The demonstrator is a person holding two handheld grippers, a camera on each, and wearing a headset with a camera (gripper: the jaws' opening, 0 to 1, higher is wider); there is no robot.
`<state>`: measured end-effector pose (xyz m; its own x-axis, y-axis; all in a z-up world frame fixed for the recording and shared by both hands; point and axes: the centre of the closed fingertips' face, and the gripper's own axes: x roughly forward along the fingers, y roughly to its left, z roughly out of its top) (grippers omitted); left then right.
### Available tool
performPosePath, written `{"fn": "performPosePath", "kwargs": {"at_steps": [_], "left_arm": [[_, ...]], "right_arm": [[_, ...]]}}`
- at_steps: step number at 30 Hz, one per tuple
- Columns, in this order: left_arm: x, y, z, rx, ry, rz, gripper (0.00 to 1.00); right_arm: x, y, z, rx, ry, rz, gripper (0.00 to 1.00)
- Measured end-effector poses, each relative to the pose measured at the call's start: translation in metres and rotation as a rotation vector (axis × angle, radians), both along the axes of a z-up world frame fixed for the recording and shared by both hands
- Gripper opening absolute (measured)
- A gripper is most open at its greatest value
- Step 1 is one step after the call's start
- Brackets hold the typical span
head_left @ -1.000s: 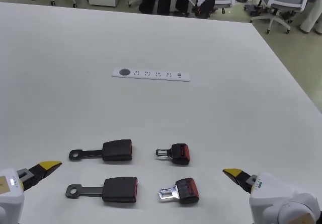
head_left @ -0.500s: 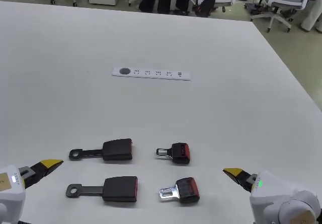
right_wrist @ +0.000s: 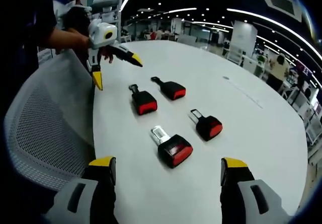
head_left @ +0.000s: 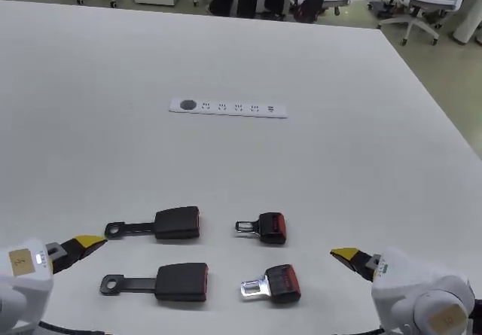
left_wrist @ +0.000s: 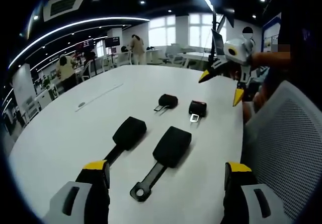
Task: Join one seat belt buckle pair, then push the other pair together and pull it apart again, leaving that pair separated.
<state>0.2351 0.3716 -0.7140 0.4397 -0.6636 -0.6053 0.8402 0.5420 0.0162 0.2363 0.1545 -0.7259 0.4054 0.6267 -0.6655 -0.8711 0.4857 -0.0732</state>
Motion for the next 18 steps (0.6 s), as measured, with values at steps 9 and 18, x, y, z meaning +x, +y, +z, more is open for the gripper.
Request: {"fn": "performPosePath", "kwargs": {"at_steps": [9,18], "left_arm": [[0.008,-0.010,-0.008,0.029,0.016,-0.091,0.83],[0.016,-0.020,-0.020,0.088,0.036,-0.176,0.72]], "right_arm": [[0.006,0.003,-0.007,-0.035,-0.007,0.071,0.78],[0.011,0.008,-0.017,-0.060,0.022,0.112,0.67]]}}
